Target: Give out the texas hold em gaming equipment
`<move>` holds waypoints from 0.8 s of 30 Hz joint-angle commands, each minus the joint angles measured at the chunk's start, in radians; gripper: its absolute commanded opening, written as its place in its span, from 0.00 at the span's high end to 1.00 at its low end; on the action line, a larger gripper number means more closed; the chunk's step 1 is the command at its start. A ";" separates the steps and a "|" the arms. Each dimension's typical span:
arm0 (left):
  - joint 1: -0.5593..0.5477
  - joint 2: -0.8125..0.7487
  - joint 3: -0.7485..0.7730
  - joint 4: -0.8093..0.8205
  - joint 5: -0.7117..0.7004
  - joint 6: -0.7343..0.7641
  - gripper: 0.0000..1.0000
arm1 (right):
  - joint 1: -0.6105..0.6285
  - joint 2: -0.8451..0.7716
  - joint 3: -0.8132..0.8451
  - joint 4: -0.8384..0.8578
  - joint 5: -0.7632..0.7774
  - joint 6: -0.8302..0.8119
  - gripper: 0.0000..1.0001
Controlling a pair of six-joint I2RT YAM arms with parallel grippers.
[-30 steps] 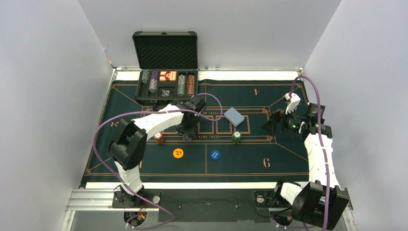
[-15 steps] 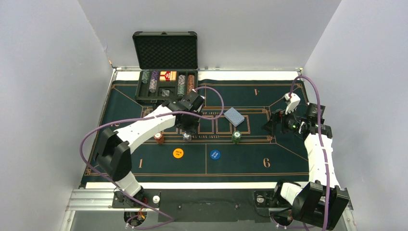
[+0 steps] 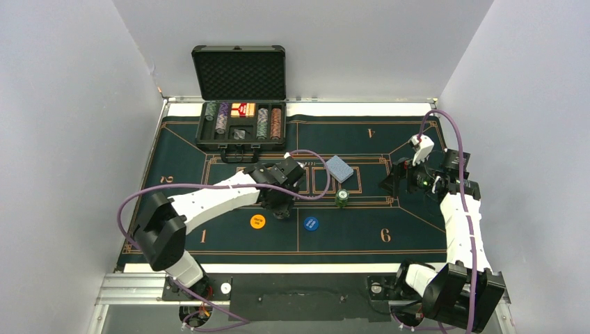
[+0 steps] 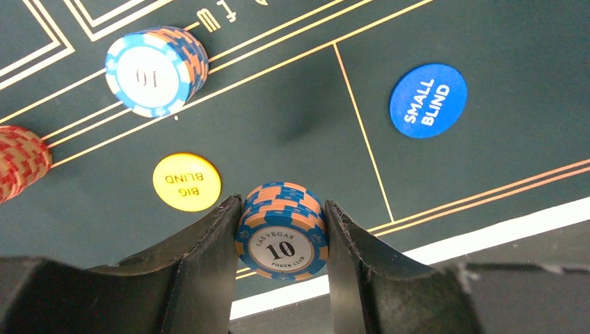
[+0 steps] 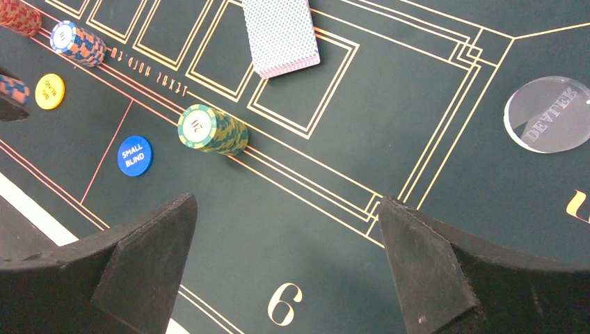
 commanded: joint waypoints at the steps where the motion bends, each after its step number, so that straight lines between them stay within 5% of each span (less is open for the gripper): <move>1: -0.023 0.063 -0.016 0.123 -0.027 -0.037 1.00 | 0.002 0.005 0.030 0.015 -0.019 -0.020 0.00; 15: -0.052 0.200 -0.028 0.207 -0.072 -0.049 0.99 | 0.003 0.012 0.031 0.010 -0.016 -0.026 0.00; 24: -0.052 0.235 -0.043 0.207 -0.073 -0.062 0.69 | 0.001 0.014 0.033 0.006 -0.015 -0.030 0.00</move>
